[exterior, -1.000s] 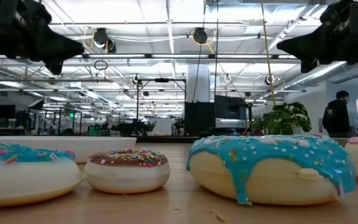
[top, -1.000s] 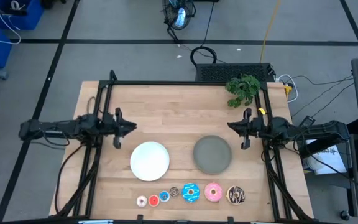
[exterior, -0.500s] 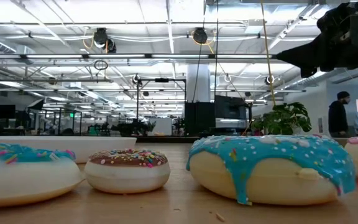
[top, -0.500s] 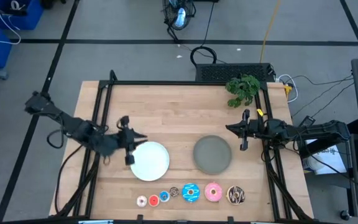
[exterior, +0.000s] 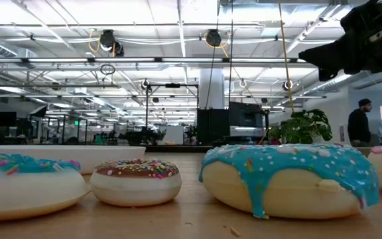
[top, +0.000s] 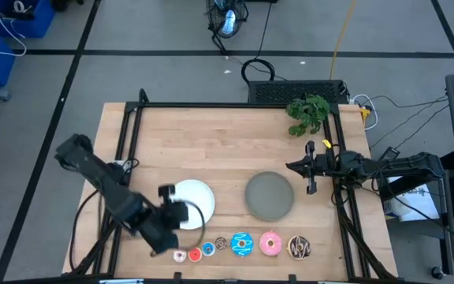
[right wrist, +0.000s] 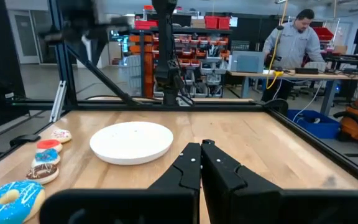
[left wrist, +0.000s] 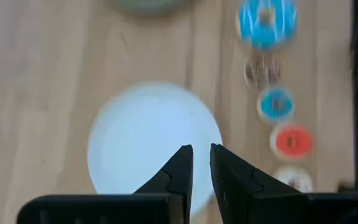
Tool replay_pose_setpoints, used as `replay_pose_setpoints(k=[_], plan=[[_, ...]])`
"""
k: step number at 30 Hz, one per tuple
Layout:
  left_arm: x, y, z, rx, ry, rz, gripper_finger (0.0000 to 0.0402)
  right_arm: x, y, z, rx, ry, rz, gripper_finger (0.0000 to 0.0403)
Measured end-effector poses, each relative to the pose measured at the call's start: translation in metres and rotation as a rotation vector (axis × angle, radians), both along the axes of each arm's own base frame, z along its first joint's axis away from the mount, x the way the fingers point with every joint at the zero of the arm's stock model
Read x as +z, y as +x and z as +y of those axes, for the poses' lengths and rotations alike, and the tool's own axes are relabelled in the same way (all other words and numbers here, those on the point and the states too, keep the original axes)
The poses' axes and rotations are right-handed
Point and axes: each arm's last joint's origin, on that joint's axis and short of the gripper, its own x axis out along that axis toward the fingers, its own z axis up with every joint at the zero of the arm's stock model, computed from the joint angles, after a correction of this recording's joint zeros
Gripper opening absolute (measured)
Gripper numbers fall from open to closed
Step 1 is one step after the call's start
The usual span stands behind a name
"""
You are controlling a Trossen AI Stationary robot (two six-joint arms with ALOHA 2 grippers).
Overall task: Pick & Place donuts
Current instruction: Put the small white donut on the white plate
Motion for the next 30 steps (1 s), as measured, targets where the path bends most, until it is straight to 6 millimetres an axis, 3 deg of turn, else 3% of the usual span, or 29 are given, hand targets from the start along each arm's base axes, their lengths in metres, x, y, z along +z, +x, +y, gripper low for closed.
replay_pose_setpoints(k=[9, 20, 30], plan=[[-0.009, -0.004, -0.015, 0.014, -0.032, 0.089, 0.0063, 0.005, 0.0, 0.0, -0.002, -0.018, -0.051, 0.0], [-0.008, -0.005, -0.013, 0.106, -0.178, 0.161, 0.0063, 0.005, 0.0, 0.0, -0.003, -0.015, -0.052, 0.0], [-0.019, -0.001, -0.02, -0.001, -0.241, 0.308, 0.0062, 0.007, 0.0, 0.0, -0.007, -0.013, -0.067, 0.0]])
